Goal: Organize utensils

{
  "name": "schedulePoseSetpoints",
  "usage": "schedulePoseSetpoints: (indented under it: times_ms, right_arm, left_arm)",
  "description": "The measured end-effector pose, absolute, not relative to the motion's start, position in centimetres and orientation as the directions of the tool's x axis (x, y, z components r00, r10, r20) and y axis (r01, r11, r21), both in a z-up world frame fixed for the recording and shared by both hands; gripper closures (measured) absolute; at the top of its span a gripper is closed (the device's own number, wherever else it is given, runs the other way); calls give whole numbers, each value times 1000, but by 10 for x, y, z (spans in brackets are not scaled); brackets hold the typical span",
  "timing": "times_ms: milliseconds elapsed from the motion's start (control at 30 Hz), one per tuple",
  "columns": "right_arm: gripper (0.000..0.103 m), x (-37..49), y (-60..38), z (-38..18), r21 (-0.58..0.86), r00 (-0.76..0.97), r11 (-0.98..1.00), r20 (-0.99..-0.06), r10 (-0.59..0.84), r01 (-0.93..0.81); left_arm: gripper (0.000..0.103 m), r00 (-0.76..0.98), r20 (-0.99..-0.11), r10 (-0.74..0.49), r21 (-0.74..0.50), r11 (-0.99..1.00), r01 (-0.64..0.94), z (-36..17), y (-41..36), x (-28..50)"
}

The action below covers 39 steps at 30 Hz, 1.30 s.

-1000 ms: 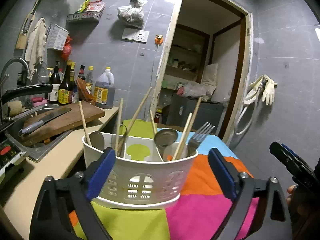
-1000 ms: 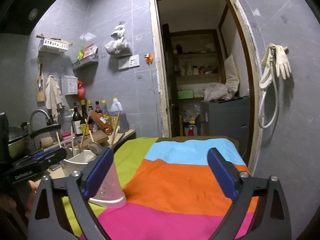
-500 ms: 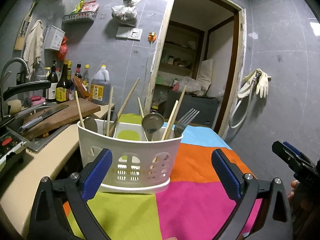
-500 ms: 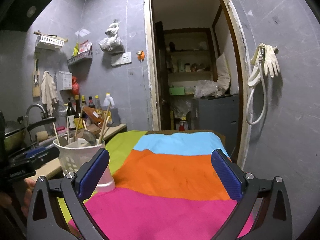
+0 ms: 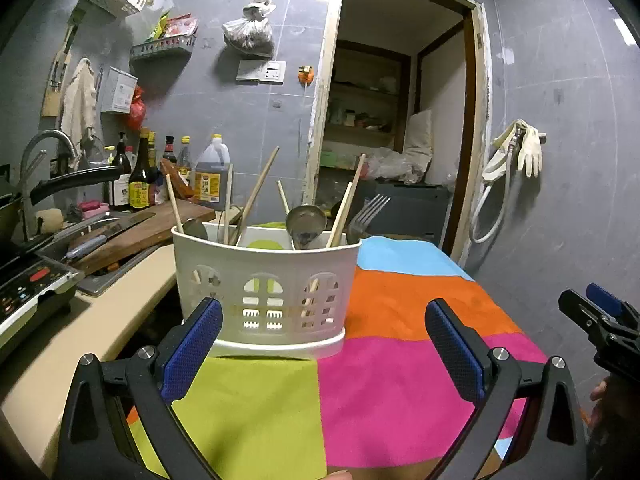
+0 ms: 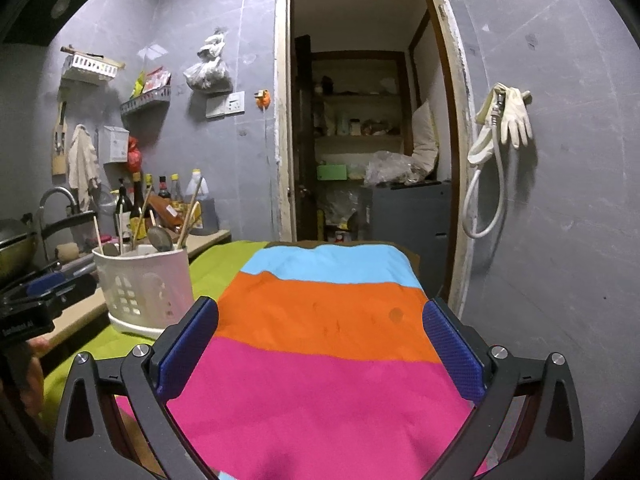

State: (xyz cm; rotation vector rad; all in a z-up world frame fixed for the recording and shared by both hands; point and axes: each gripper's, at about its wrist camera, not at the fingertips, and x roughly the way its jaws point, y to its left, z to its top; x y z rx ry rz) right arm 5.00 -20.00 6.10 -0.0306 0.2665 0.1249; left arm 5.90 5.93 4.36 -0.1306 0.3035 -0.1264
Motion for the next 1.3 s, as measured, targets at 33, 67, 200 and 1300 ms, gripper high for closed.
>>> schedulePoseSetpoints:
  times_ms: [33, 67, 200, 1300]
  right_arm:
    - [0, 49, -201, 60, -13, 957, 992, -267, 117, -125]
    - [0, 47, -202, 58, -12, 956, 992, -269, 115, -123]
    - [0, 41, -204, 52, -15, 955, 994, -278, 100, -109]
    - [0, 20, -202, 34, -59, 961, 996, -273, 48, -67]
  left_arm:
    - [3, 948, -289, -135, -139, 985, 98, 42, 58, 57]
    - [3, 949, -289, -128, -129, 987, 94, 41, 56, 55]
    - [3, 955, -278, -102, -92, 993, 79, 35, 52, 46]
    - [3, 955, -286, -81, -74, 995, 62, 4, 50, 23]
